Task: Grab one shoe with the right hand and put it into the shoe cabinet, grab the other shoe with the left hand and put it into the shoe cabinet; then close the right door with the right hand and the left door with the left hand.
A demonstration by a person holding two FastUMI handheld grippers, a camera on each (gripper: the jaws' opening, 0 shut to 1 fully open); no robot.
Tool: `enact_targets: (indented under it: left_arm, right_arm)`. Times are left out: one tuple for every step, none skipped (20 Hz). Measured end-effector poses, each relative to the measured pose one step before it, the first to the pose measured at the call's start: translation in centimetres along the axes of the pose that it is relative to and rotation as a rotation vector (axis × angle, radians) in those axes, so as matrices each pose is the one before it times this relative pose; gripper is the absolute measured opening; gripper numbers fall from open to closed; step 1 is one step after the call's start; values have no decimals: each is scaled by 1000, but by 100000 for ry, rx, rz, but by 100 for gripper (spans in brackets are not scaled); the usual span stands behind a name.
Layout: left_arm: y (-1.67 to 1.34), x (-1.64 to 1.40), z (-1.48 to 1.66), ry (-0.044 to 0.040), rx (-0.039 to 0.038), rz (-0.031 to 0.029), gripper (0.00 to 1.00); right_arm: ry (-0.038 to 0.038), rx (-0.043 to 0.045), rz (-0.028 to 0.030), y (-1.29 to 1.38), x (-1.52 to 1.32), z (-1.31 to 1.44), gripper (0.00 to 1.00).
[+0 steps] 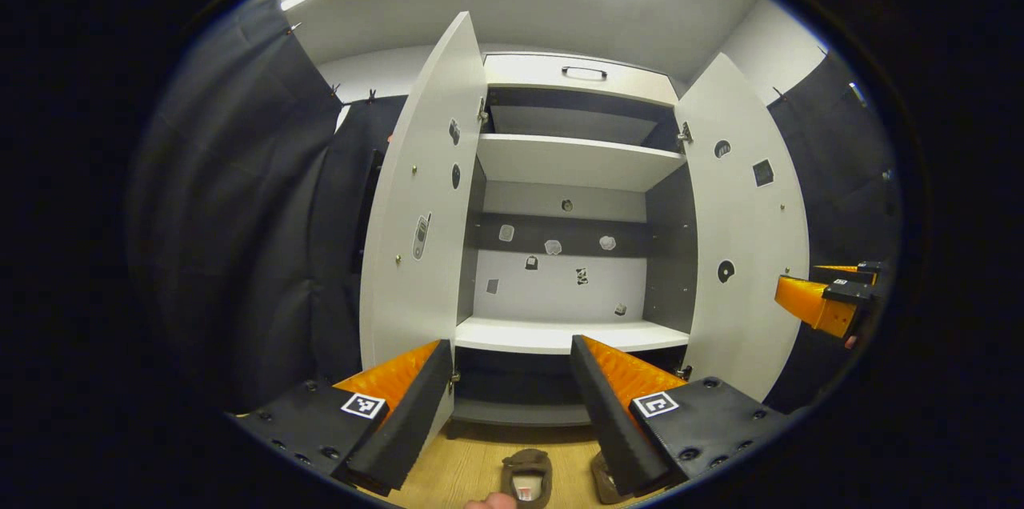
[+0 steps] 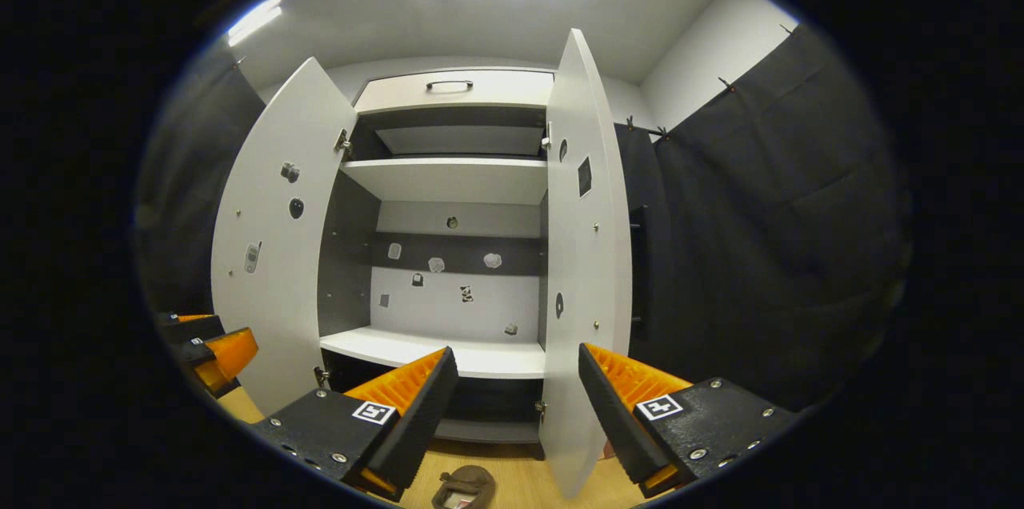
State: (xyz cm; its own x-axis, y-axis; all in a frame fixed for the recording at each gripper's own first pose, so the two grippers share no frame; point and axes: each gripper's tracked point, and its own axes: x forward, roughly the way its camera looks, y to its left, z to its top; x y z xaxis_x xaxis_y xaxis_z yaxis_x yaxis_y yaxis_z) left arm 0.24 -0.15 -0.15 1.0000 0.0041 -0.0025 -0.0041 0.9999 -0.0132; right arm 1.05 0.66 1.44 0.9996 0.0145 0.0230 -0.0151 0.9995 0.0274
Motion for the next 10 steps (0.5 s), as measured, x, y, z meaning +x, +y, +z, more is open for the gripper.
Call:
enact_targets:
  left_arm:
    - [151,-60,-268,705,802,572,96]
    - [131,-95,-41,284,426,552,96]
    - [34,-458,-190,49,67,321,96]
    - [35,-382,42,-133,44,242,96]
    - [27,-228,151,-360,430,255,96]
    - [64,-90,158,-415,877,446,96]
    - [31,-49,179,-483,649,437,96]
    - [-21,-99,141,-390,-130,-71,96]
    - [-197,-84,-34,-232,-939,-505,96]
    - [-180,-100,-85,256,-1248,-713,96]
  right_arm:
    - [1088,353,1084,288,276,-329,94]
    - [750,374,1576,443,313,-509,94]
    - [1239,-100,1600,440,547,-834,94]
    - [1822,-900,1758,501,495,-1355,97]
    - [2643,-1146,726,211,456,-1822,94]
    - [3879,-991,546,317,498,-2092,94]
    - [4940,-756,964,516,478,-2492,93]
    - [5367,-670,1291,592,458,-2517,94]
    - [5586,-691,1715,738,691,-2434,94]
    - [5569,-674,1195,553,781,-2525,94]
